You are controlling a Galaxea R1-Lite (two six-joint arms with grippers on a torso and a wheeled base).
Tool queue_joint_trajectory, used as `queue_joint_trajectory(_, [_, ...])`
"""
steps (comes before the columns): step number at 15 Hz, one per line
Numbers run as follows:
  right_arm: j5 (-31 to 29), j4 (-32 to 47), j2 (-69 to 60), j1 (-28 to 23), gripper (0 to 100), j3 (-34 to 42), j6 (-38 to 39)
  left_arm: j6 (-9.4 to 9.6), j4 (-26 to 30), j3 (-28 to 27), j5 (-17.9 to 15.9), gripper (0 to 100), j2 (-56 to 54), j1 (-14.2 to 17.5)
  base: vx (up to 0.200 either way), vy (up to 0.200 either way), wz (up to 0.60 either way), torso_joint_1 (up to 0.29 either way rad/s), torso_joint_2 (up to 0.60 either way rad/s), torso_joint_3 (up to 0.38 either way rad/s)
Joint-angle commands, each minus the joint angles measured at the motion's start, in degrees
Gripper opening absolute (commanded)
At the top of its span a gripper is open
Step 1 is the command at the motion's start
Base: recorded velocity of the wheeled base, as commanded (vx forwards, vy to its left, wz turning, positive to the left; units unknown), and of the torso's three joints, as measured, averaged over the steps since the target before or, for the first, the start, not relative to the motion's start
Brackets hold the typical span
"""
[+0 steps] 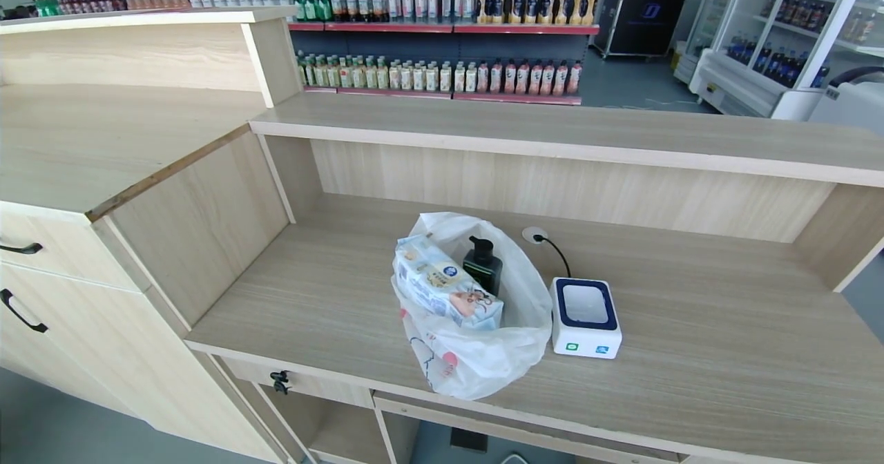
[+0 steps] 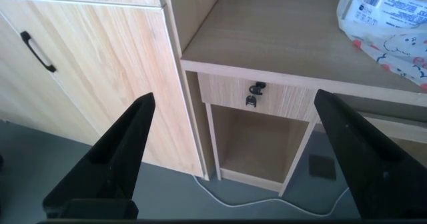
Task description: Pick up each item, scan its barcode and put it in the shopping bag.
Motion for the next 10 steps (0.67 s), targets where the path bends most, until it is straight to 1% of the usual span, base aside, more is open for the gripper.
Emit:
queue_joint_trajectory(1, [-0.1, 0.6, -0.4, 0.0, 100, 0.0, 0.0, -0.01, 0.0, 0.0, 0.0, 100, 0.0, 0.0, 0.0, 0.0, 0.0, 0.0, 0.0, 0.0])
queue_joint_trajectory(10, [0.0, 0.6, -0.4, 0.0, 100, 0.0, -0.1, -0.01, 0.0, 0.0, 0.0, 100, 0.0, 0.0, 0.0, 0.0, 0.0, 0.0, 0.0, 0.0])
